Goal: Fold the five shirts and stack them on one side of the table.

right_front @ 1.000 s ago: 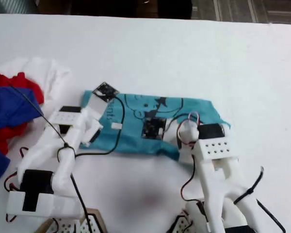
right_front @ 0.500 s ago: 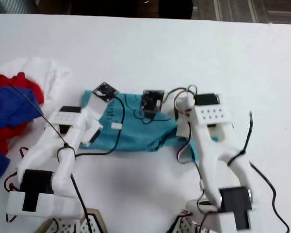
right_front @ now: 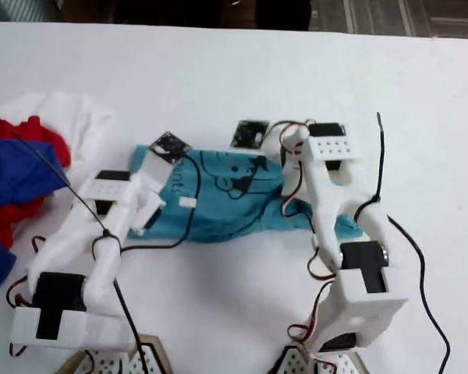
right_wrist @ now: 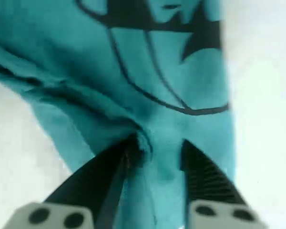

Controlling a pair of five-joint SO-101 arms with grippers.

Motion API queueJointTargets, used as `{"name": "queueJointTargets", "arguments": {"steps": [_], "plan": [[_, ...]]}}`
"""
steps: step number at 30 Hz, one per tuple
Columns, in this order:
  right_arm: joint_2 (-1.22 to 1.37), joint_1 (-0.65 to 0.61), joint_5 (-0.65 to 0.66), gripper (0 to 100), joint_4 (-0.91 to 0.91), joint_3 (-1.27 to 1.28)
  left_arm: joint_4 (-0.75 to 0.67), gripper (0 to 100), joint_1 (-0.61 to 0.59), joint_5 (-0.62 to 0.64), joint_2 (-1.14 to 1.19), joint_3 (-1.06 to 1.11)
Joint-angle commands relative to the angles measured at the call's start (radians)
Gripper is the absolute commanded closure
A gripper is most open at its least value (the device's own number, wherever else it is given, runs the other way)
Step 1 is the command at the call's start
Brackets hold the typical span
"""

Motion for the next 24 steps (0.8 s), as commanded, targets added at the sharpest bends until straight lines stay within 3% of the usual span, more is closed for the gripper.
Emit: {"name": "queueJointTargets", "arguments": {"steps": [1, 8, 12, 19, 24], "plan": [[-0.001, 0.01, -0.078, 75.2, -0.012, -0.101, -0.005, 97, -0.015, 0.009, -0.018, 0.002], [-0.018, 0.047, -0.25, 81.4, 0.005, -0.199, -0.005, 97, -0.015, 0.009, -0.018, 0.002], [-0.081, 0.081, -0.293, 99.7, 0.108, -0.204, -0.005, 97, -0.015, 0.009, -0.018, 0.002], [-0.193, 0.036, -0.219, 97.8, 0.328, -0.097, -0.005, 97, -0.015, 0.009, -0.018, 0.002], [-0.211, -0.022, -0.227, 97.8, 0.225, 0.043, -0.005, 97, -0.015, 0.008, -0.018, 0.002]]}}
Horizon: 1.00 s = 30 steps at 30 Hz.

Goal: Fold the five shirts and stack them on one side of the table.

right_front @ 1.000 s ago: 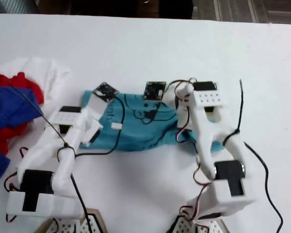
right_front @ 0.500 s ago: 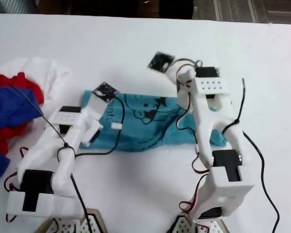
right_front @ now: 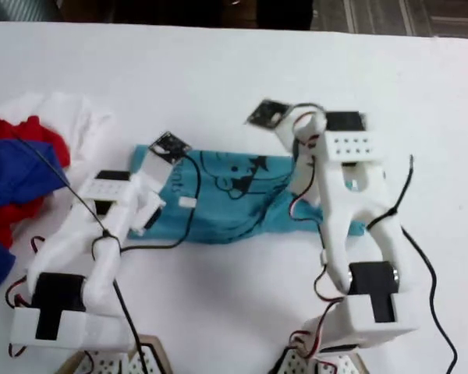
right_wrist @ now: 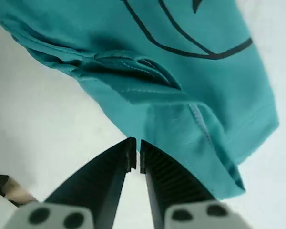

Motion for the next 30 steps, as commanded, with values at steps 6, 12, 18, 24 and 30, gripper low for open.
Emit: {"name": "queueJointTargets", "arguments": {"steps": [6, 12, 18, 24, 30], "plan": [[-0.054, -0.077, -0.127, 97.8, -0.341, 0.172, -0.005, 97, -0.015, 0.008, -0.018, 0.002], [-0.051, -0.171, -0.184, 97.8, -0.481, 0.224, -0.005, 97, -0.015, 0.008, -0.018, 0.002], [0.088, -0.153, -0.186, 97.8, -0.55, 0.222, -0.005, 97, -0.015, 0.008, -0.018, 0.002], [0.058, -0.11, -0.189, 97.8, -0.464, 0.146, -0.005, 97, -0.015, 0.008, -0.018, 0.002], [-0.205, -0.041, -0.189, 97.8, -0.341, 0.058, -0.005, 97, -0.015, 0.008, -0.018, 0.002]]}}
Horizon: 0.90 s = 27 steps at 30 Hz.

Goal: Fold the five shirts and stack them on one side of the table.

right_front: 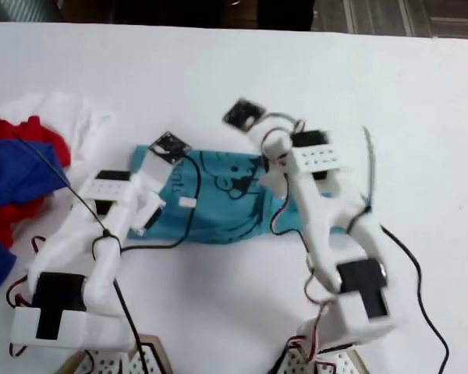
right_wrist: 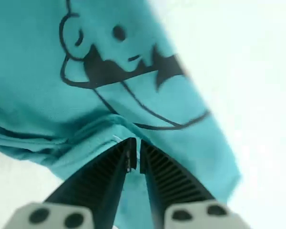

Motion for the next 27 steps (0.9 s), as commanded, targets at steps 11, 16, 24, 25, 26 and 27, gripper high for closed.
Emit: {"name": "queueJointTargets", "arguments": {"steps": [11, 16, 24, 25, 26, 27], "plan": [[-0.259, 0.278, 0.029, 97.8, 0.094, 0.206, -0.005, 97, -0.015, 0.005, -0.018, 0.002], [-0.259, 0.262, 0.1, 97.8, 0.025, 0.31, -0.005, 97, -0.015, 0.006, -0.018, 0.002], [-0.191, 0.325, 0.1, 97.8, -0.395, 0.399, -0.005, 97, -0.015, 0.008, -0.018, 0.002], [-0.16, 0.331, 0.1, 97.8, -0.427, 0.399, -0.005, 97, -0.015, 0.008, -0.018, 0.002], [-0.127, 0.334, 0.1, 97.8, -0.455, 0.399, -0.005, 97, -0.015, 0.008, -0.018, 0.002], [-0.093, 0.338, 0.1, 97.8, -0.481, 0.393, -0.005, 97, -0.015, 0.008, -0.018, 0.002]]}}
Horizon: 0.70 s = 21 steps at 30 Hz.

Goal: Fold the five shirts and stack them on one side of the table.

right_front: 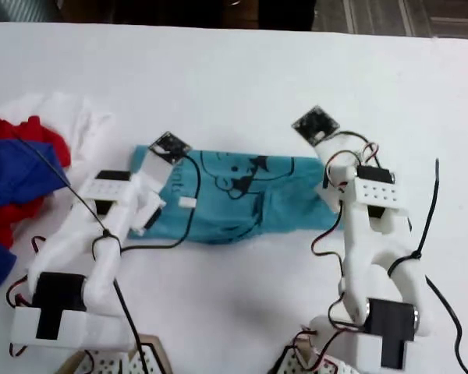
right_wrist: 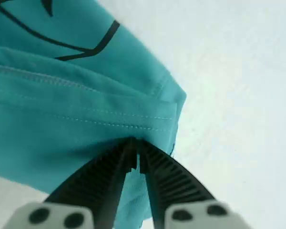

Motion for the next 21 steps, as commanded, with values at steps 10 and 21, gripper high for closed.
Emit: {"name": "queueJointTargets", "arguments": {"steps": [10, 21], "plan": [[0.15, 0.099, 0.003, 97.8, -0.074, -0.149, -0.005, 97, -0.015, 0.008, -0.018, 0.002], [-0.148, 0.064, -0.035, 97.8, 0.033, -0.19, -0.005, 97, -0.015, 0.006, -0.018, 0.002]]}}
